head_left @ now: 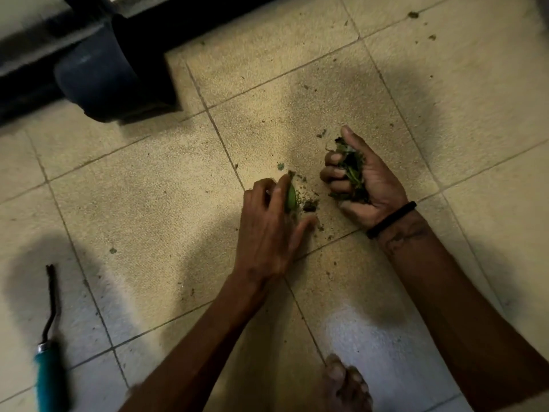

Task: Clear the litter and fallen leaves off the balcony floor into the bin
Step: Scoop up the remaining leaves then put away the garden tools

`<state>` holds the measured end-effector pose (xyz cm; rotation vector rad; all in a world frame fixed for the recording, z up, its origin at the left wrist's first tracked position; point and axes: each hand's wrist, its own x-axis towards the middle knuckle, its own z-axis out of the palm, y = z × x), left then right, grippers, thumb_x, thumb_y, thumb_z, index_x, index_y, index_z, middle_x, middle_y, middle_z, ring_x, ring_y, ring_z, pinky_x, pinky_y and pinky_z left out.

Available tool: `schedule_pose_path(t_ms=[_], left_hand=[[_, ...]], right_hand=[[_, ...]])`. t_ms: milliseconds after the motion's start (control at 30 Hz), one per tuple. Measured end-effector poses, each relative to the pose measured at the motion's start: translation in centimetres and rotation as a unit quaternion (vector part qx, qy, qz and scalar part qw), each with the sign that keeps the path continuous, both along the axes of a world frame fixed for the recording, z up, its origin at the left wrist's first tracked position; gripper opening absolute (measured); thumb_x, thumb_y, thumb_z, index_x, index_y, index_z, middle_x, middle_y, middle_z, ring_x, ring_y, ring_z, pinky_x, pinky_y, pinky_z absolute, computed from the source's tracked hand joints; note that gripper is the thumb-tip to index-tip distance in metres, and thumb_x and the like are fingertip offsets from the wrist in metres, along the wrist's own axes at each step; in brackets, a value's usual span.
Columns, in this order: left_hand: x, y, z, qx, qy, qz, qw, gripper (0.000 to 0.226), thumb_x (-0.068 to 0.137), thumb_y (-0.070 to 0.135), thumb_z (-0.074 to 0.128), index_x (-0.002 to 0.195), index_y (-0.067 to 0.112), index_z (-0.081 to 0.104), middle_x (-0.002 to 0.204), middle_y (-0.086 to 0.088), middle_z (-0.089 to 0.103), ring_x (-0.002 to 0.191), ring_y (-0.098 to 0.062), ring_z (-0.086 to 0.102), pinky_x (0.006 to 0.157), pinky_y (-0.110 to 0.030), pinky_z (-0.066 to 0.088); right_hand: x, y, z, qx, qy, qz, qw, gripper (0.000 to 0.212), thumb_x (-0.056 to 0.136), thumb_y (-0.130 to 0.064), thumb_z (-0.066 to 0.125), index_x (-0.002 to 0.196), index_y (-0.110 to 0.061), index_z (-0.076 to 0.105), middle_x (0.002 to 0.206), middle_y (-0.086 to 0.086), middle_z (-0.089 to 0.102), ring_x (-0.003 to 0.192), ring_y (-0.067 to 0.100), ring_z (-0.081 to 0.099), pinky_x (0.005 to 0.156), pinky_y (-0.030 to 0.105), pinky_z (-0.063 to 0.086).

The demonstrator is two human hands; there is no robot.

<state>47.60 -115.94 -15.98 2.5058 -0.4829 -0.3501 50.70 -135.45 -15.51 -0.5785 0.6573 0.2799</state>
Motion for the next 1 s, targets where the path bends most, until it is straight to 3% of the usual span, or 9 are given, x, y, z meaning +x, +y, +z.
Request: schedule_pose_path(t_ms=[167,400,500,600,700,833,867,967,1000], left_hand=[[1.2,-1.7,1.2,0.002,-0.011,0.028,1.000,0.042,0.093,0.015,0.071,0.131,0.002,0.059,0.122,-0.015,0.057,0.102,-0.027,0.059,0.081,-0.031,0.053],[2.6,-2.9,1.3,0.074,-0.018,-0.022,0.997,0.030,0.089,0.015,0.060,0.117,0.004,0.057,0.099,-0.013,0.059,0.082,-0.028,0.053,0.067,-0.033,0.036],[3.2,-2.2,1.5,-0.058,0.005,-0.042,0.997,0.026,0.083,0.011,0.064,0.107,0.010,0.053,0.086,-0.003,0.061,0.069,-0.019,0.054,0.059,-0.036,0.042],[3.6,-1.0,1.3,-0.157,0.094,0.041,0.982,0.024,0.089,0.009,0.065,0.111,0.016,0.060,0.082,0.005,0.066,0.069,-0.010,0.063,0.066,-0.034,0.056],[4.3,-0.2,1.6,-0.279,0.262,0.158,0.910,0.024,0.096,0.010,0.062,0.119,0.014,0.066,0.099,-0.005,0.073,0.088,-0.023,0.073,0.078,-0.041,0.063],[5.3,0.2,3.0,-0.483,0.425,0.278,0.713,0.026,0.101,0.012,0.043,0.106,0.001,0.066,0.090,-0.010,0.067,0.085,-0.024,0.067,0.075,-0.034,0.058],[5.3,0.0,3.2,-0.483,0.422,0.281,0.714,0.026,0.103,0.020,0.042,0.098,0.005,0.063,0.085,-0.007,0.063,0.078,-0.019,0.064,0.070,-0.032,0.054],[3.8,-0.7,2.0,-0.242,0.213,0.167,0.932,0.040,0.092,0.055,0.066,0.094,0.016,0.057,0.082,0.005,0.061,0.064,-0.009,0.055,0.057,-0.025,0.047],[3.0,-0.9,1.1,-0.143,0.131,0.095,0.976,0.048,0.085,0.063,0.071,0.103,0.021,0.057,0.090,0.008,0.063,0.067,-0.008,0.057,0.056,-0.025,0.048]], right_hand=[[-1.1,-1.0,-0.9,0.071,0.000,-0.019,0.997,0.021,0.100,-0.041,0.058,0.098,-0.026,0.042,0.074,-0.004,0.046,0.058,0.005,0.041,0.033,0.013,0.033],[-1.4,-0.4,-0.8,0.088,-0.002,-0.014,0.996,0.024,0.096,-0.040,0.061,0.092,-0.025,0.042,0.073,-0.004,0.046,0.056,0.006,0.043,0.034,0.012,0.032],[-1.4,-0.6,-0.9,0.098,0.003,0.000,0.995,0.026,0.101,-0.042,0.054,0.086,-0.024,0.041,0.072,-0.005,0.046,0.055,0.005,0.042,0.034,0.011,0.030],[-1.7,-1.1,-1.1,0.113,0.002,0.012,0.994,0.027,0.102,-0.043,0.052,0.086,-0.024,0.042,0.073,-0.005,0.046,0.057,0.004,0.042,0.035,0.010,0.029],[-2.1,-1.5,-1.1,0.127,0.002,0.021,0.992,0.031,0.100,-0.045,0.052,0.082,-0.021,0.044,0.072,-0.006,0.046,0.059,0.004,0.040,0.037,0.010,0.027],[-2.0,-1.5,-1.1,0.131,0.004,0.025,0.991,0.038,0.097,-0.047,0.051,0.074,-0.017,0.052,0.071,-0.006,0.045,0.059,0.003,0.038,0.037,0.010,0.026],[-1.8,-1.6,-1.1,0.135,0.002,0.025,0.991,0.035,0.097,-0.046,0.053,0.077,-0.018,0.050,0.071,-0.006,0.045,0.059,0.003,0.038,0.037,0.010,0.027],[-1.4,-1.6,-1.1,0.143,0.012,0.027,0.989,0.031,0.099,-0.045,0.054,0.083,-0.020,0.046,0.073,-0.007,0.046,0.060,0.003,0.040,0.038,0.010,0.031],[-1.3,-1.8,-0.9,0.140,0.022,0.028,0.990,0.033,0.101,-0.046,0.051,0.081,-0.020,0.047,0.073,-0.007,0.046,0.060,0.003,0.040,0.037,0.011,0.031]])
